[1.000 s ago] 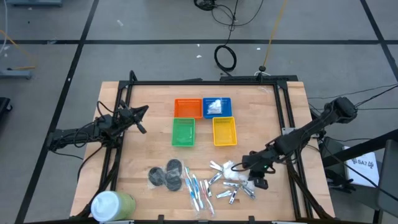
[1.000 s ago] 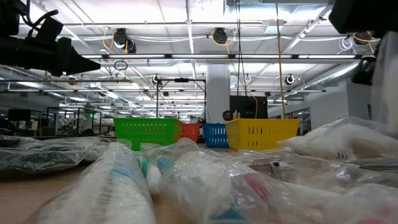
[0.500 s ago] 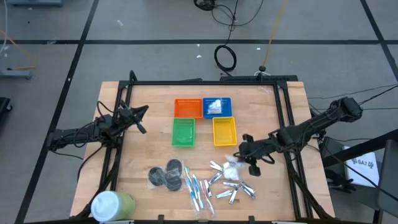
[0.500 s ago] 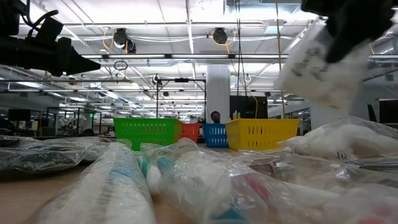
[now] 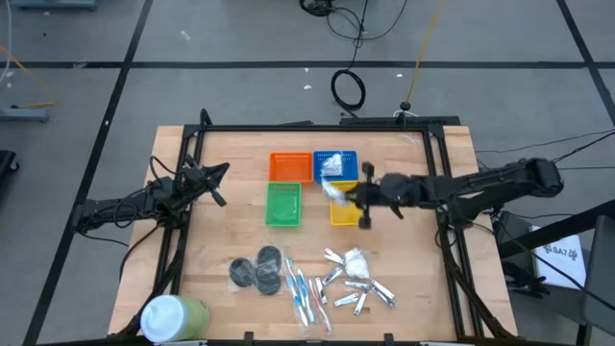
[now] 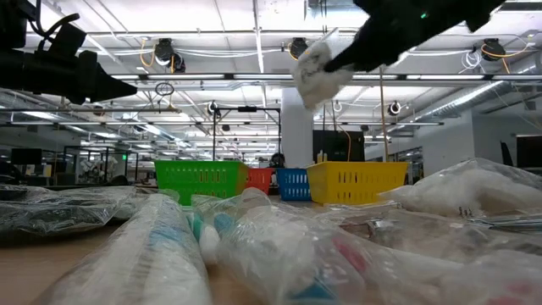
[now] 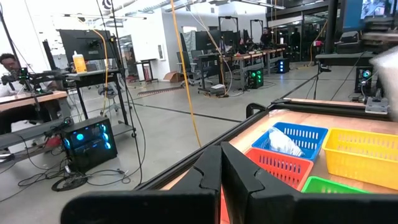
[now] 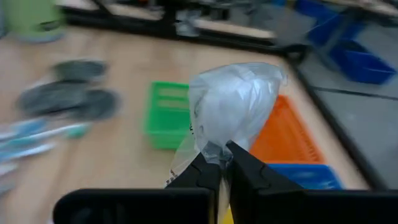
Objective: Pick & Place Travel size toiletries
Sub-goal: Put the white vanity pack into the blue bin
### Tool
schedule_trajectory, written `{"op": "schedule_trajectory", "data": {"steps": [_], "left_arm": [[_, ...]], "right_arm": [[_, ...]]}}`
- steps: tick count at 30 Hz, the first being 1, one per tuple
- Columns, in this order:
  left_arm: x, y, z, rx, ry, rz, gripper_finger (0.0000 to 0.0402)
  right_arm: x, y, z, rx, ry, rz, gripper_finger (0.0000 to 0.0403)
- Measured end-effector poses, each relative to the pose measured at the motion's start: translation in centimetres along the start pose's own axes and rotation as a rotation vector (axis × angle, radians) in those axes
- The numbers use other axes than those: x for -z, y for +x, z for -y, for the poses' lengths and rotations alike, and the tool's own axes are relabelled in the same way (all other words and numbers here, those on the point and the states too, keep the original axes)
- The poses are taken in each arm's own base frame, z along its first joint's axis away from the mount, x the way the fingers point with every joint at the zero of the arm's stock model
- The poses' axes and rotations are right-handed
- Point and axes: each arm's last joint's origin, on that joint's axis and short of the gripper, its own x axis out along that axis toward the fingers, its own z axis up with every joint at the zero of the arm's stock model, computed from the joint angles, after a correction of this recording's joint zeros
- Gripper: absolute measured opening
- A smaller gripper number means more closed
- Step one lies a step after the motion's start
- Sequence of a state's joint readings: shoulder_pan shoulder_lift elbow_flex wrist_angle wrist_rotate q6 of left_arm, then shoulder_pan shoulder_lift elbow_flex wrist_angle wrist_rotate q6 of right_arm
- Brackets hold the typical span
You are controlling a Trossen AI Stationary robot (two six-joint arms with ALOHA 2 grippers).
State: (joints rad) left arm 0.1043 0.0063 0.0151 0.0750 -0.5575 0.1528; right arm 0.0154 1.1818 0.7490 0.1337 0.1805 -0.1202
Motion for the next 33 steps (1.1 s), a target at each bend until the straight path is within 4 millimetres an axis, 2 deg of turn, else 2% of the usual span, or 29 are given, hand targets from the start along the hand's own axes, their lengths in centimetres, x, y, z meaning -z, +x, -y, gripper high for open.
{"op": "schedule_trajectory", "data": {"steps": [4, 11, 16, 22, 33], "left_arm": [[0.0, 0.0, 0.0, 0.0, 0.0, 0.0, 0.0001], [0.0, 0.0, 0.0, 0.0, 0.0, 0.0, 0.0001], [0.0, 0.0, 0.0, 0.0, 0.0, 0.0, 0.0001], [0.0, 0.0, 0.0, 0.0, 0.0, 0.0, 0.0001], [0.0, 0.0, 0.0, 0.0, 0.0, 0.0, 0.0001]], "right_arm": [[1.0, 1.2, 3.5, 0.106, 0.039, 0.033, 0.0006], [3.4, 3.3, 9.9, 0.031, 0.197, 0.078, 0.0006], [6.4, 4.4, 13.0, 0.001, 0.336, 0.016, 0.0006], [9.1, 5.1, 14.5, 0.041, 0.402, -0.086, 0.0006], [9.7, 5.1, 14.2, 0.036, 0.429, -0.146, 0.001]]}}
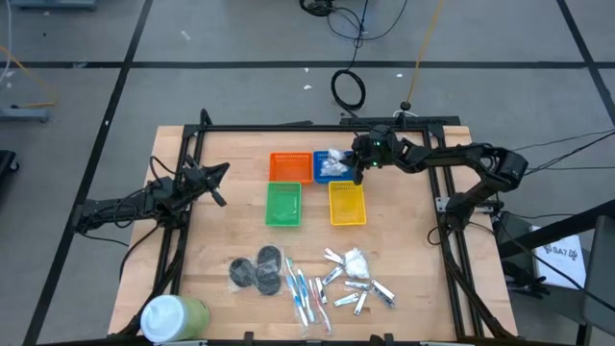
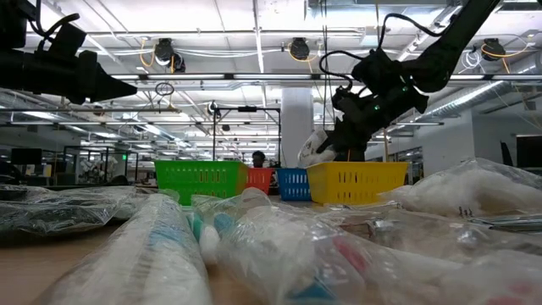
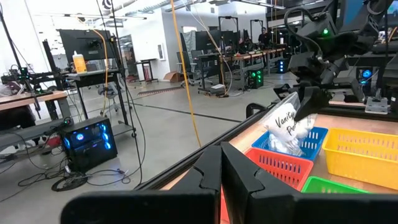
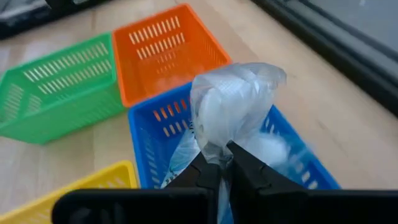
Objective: Pick & Place Travel size toiletries
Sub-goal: Put the white vanity pack into the blue bin
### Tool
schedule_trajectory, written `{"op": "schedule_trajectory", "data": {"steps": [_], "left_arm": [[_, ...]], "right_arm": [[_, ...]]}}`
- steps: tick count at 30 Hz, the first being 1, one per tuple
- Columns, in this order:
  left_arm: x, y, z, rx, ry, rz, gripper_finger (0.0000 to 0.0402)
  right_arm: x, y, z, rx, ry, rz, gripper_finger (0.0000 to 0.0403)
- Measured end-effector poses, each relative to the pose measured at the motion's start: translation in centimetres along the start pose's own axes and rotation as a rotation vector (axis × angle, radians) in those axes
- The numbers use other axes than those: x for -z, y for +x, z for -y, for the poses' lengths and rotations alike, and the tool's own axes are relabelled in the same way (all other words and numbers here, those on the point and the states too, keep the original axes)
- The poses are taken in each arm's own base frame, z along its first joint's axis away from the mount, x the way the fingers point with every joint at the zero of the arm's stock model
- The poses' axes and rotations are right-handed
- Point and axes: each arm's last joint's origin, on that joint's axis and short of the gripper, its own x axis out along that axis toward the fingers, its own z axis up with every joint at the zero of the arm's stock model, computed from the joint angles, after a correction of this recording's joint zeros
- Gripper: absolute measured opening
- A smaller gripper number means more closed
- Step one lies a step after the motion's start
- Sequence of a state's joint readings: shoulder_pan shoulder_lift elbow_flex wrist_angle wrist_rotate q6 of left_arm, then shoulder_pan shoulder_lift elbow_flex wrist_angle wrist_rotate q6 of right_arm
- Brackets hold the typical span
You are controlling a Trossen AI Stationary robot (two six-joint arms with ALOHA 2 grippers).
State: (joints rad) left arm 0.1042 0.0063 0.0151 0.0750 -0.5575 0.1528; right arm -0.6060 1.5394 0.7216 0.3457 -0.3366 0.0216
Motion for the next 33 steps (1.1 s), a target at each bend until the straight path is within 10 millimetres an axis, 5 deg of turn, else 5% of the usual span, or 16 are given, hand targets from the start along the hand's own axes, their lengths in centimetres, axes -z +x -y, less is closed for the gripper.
{"op": "schedule_trajectory", "data": {"steps": [19, 33], "left_arm": [[0.0, 0.0, 0.0, 0.0, 0.0, 0.0, 0.0001], [0.0, 0.0, 0.0, 0.0, 0.0, 0.0, 0.0001]], "right_arm": [[-0.1, -0.8, -0.1, 0.104, 0.026, -0.028, 0.0177], [-2.6, -3.9, -2.0, 0.072, -0.021, 0.086, 0.0187]]}}
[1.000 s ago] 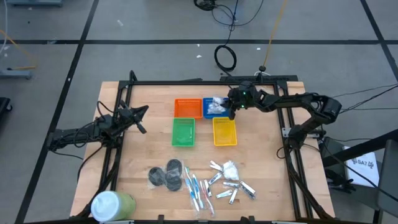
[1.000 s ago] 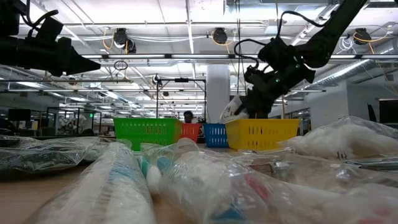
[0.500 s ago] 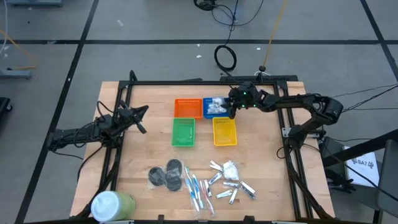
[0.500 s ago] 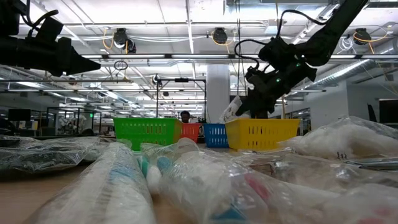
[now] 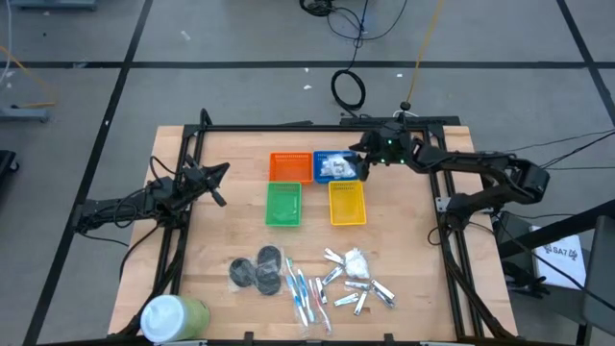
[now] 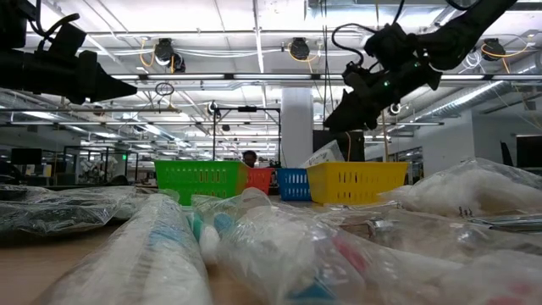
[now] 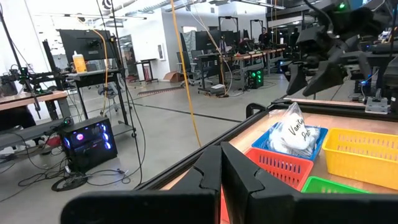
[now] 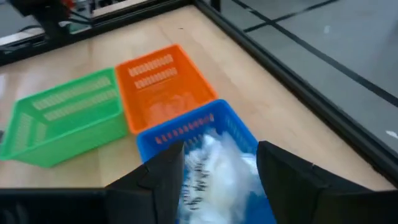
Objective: Pick & Place Travel size toiletries
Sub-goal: Put the white vanity pack into the blue bin
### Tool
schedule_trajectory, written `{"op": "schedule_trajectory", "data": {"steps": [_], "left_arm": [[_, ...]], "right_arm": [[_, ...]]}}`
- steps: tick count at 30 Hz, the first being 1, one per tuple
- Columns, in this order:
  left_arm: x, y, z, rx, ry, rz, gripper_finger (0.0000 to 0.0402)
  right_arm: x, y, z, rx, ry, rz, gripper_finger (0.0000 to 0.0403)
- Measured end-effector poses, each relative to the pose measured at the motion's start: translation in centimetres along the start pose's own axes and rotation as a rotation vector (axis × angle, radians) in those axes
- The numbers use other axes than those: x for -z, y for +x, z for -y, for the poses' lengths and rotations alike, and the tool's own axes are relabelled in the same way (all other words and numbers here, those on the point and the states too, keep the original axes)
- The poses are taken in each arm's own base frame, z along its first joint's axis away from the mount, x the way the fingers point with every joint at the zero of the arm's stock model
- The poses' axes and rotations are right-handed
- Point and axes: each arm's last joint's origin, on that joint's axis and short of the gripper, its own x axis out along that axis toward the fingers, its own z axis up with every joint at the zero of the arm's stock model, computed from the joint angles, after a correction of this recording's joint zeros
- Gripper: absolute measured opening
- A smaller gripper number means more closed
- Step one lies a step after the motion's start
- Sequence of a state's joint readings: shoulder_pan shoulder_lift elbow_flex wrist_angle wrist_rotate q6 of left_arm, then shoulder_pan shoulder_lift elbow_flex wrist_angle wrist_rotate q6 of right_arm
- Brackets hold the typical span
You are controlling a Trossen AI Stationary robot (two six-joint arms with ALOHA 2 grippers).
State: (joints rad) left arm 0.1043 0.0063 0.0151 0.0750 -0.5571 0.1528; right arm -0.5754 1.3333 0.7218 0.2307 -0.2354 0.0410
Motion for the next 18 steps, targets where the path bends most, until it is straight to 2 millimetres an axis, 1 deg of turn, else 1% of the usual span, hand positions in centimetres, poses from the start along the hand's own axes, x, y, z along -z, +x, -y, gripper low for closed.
{"op": "schedule_trajectory", "data": {"steps": [4, 7, 9, 11, 15, 16, 18], "left_arm": [[0.0, 0.0, 0.0, 0.0, 0.0, 0.0, 0.0001], [0.0, 0.0, 0.0, 0.0, 0.0, 0.0, 0.0001], [0.0, 0.0, 0.0, 0.0, 0.0, 0.0, 0.0001], [0.0, 0.0, 0.0, 0.0, 0.0, 0.0, 0.0001], [0.0, 0.0, 0.0, 0.0, 0.0, 0.0, 0.0001], [0.0, 0.0, 0.0, 0.001, 0.0, 0.0, 0.0001], [0.0, 0.0, 0.0, 0.0, 0.0, 0.0, 0.0001]], "right_arm": [[-0.2, 0.5, -1.4, -0.048, -0.04, 0.03, 0.0173], [-0.5, 0.9, -2.4, -0.071, -0.07, -0.001, 0.0151], [-1.4, 1.1, -2.9, -0.046, -0.097, -0.029, 0.0128], [-1.8, 1.4, -3.2, -0.002, -0.136, -0.08, 0.0098], [-1.4, 2.2, -3.1, 0.035, -0.192, -0.134, 0.0023], [-1.1, 2.5, -3.0, 0.039, -0.2, -0.146, 0.0012], [-0.5, 3.0, -2.6, 0.067, -0.196, -0.184, 0.001]]}}
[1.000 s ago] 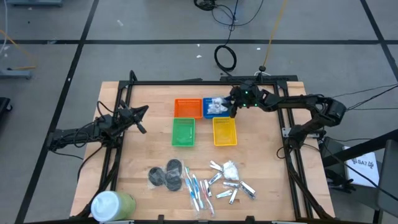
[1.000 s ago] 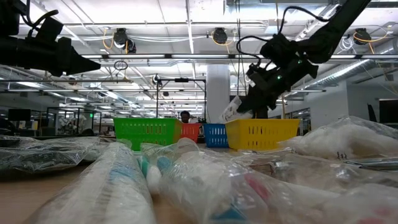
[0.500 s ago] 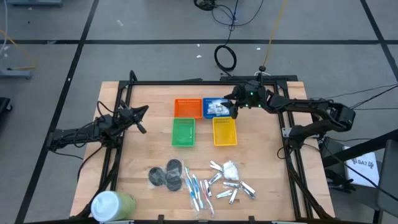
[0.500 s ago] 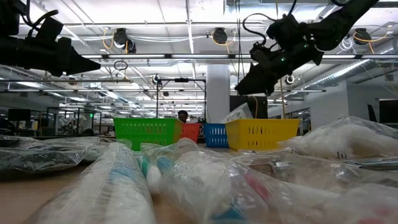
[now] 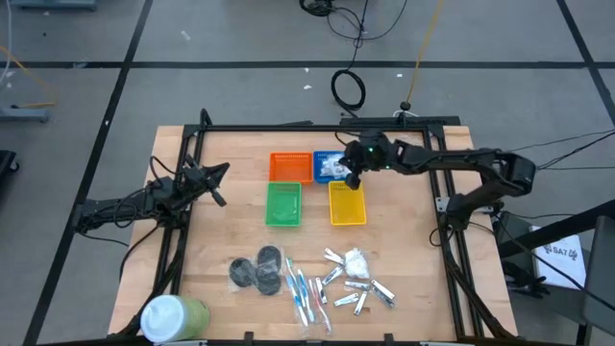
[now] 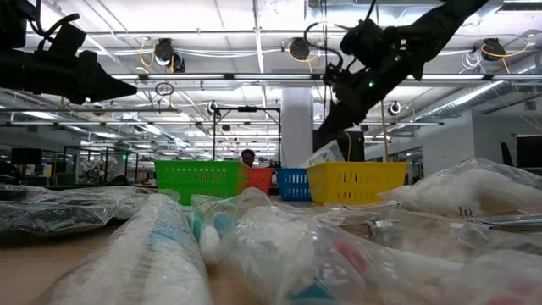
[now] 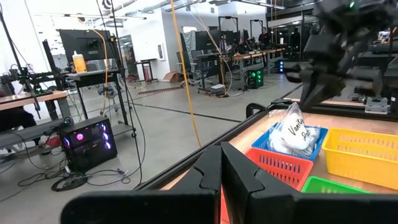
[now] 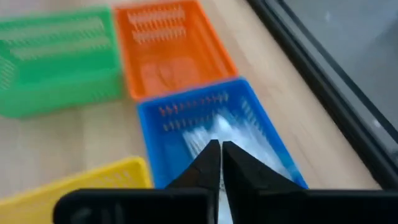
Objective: Pick & Place Travel size toiletries
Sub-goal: Put the white vanity pack into the blue bin
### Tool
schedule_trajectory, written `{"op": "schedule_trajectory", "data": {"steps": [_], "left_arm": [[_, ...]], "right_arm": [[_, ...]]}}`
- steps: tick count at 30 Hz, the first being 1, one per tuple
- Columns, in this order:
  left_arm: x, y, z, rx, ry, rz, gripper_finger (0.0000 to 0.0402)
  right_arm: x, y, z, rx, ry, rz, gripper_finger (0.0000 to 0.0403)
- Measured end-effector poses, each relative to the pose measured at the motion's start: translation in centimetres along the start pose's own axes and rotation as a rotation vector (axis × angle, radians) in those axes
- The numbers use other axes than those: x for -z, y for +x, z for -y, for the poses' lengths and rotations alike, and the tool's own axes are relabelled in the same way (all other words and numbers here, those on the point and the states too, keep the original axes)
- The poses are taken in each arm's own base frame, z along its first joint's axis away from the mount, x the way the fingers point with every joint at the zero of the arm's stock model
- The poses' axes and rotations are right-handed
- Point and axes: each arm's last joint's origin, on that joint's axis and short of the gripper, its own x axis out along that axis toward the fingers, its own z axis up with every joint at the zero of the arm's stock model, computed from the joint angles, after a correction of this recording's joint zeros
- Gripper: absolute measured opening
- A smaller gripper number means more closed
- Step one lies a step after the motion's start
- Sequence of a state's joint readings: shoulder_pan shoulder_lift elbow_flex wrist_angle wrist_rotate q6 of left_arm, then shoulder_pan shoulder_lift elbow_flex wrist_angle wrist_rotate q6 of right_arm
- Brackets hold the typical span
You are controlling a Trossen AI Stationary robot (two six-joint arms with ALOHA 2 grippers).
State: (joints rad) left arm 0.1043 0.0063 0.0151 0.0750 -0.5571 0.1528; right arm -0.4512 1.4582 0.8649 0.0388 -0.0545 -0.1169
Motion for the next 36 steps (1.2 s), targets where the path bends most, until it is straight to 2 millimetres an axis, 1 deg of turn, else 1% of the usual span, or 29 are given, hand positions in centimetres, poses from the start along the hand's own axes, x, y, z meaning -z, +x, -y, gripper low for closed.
{"op": "schedule_trajectory", "data": {"steps": [3, 8, 15, 20, 24, 28, 36], "left_arm": [[0.0, 0.0, 0.0, 0.0, 0.0, 0.0, 0.0001], [0.0, 0.0, 0.0, 0.0, 0.0, 0.0, 0.0001], [0.0, 0.0, 0.0, 0.0, 0.0, 0.0, 0.0001], [0.0, 0.0, 0.0, 0.001, 0.0, 0.0, 0.0001], [0.0, 0.0, 0.0, 0.0, 0.0, 0.0, 0.0001], [0.0, 0.0, 0.0, 0.001, 0.0, 0.0, 0.0001], [0.0, 0.0, 0.0, 0.0, 0.0, 0.0, 0.0001]], "right_arm": [[0.8, 1.1, 0.5, 0.017, 0.015, -0.039, 0.0015], [2.0, 2.6, 1.1, 0.025, 0.032, -0.099, 0.0002], [3.3, 3.9, 1.9, 0.039, 0.074, -0.161, 0.0001], [3.9, 4.5, 1.9, 0.038, 0.079, -0.184, 0.0001], [3.9, 4.5, 1.9, 0.037, 0.079, -0.185, 0.0001], [3.3, 4.0, 1.9, 0.04, 0.078, -0.158, 0.0001], [1.3, 1.6, 1.8, 0.045, 0.096, -0.053, 0.0001]]}}
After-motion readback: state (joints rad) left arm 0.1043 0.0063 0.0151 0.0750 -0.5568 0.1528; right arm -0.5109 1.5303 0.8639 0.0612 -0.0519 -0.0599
